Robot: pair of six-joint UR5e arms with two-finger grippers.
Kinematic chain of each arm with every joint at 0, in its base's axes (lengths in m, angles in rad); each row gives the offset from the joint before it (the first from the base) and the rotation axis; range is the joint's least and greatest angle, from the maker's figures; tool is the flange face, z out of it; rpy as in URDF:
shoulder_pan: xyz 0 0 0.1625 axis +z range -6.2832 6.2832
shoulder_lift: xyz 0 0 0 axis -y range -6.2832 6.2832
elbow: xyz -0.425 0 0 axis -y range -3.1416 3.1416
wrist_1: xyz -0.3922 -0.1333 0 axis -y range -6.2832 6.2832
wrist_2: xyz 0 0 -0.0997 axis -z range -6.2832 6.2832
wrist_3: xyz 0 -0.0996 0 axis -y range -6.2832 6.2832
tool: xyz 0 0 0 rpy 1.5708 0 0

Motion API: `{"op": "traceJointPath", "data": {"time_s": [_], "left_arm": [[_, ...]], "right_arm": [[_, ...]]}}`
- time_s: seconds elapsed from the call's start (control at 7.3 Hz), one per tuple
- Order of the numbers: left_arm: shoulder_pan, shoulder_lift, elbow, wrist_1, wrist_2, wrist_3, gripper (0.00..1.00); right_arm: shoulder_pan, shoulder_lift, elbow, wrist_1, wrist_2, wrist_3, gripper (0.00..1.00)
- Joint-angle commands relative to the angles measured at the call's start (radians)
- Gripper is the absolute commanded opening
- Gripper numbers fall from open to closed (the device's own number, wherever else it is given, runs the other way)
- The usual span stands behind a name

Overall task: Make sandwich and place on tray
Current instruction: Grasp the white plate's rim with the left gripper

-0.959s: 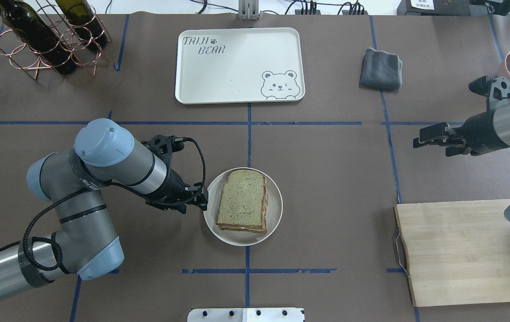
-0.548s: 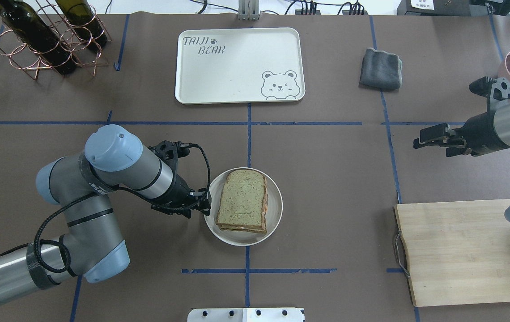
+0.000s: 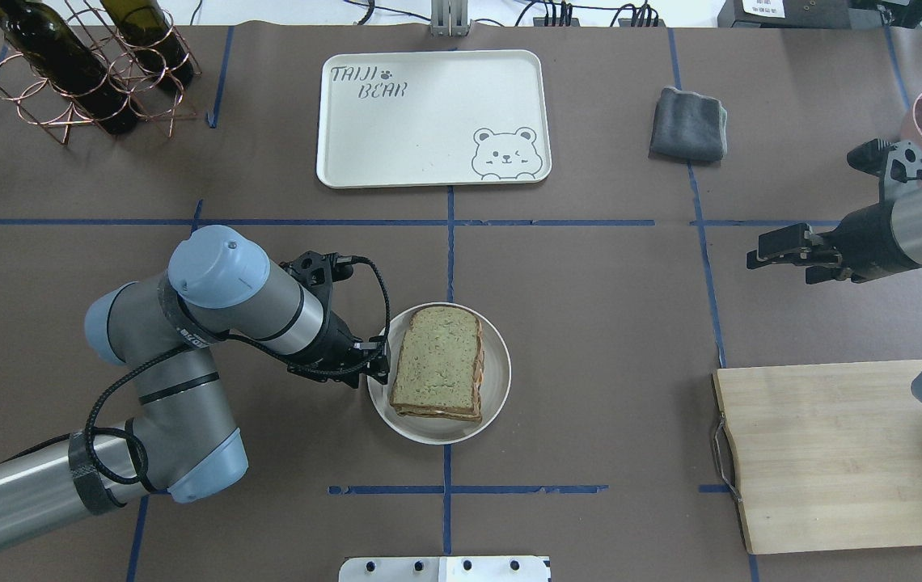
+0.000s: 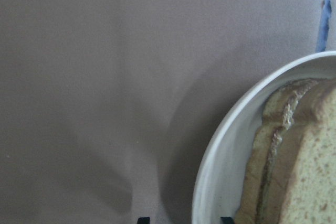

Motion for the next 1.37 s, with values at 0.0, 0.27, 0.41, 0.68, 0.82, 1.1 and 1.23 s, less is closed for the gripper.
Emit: {"op": "traceJointPath", "data": {"time_s": [0.0,0.27,0.41,0.68,0.82,1.1,1.23], "left_arm": [[0.000,-0.005,0.002,-0.002,0.002,-0.002,0.35],[0.000,-0.004,0.005,0.000,0.002,-0.001,0.22],[0.000,-0.004,0.005,0.000,0.002,-0.001,0.18],[0.000,-0.004,-0.003,0.000,0.004,-0.007,0.00],[-0.004,-0.002,-0.022,-0.022,0.002,-0.078,0.00],[-0.047,-0.004,-0.029,-0.161,0.002,-0.341,0.00],[-0.076,-0.004,-0.029,-0.195,0.002,-0.417,0.00]], "right_arm": [[0.000,0.000,0.002,0.000,0.000,0.001,1.00],[0.001,-0.001,0.002,0.002,0.002,-0.001,1.00],[0.001,-0.018,0.018,0.002,0.003,-0.001,1.00],[0.001,-0.026,0.029,0.000,0.009,-0.001,1.00],[0.001,-0.027,0.031,0.000,0.018,-0.001,1.00],[0.001,-0.027,0.031,0.002,0.018,-0.001,1.00],[0.001,-0.027,0.031,0.002,0.018,-0.001,1.00]]}}
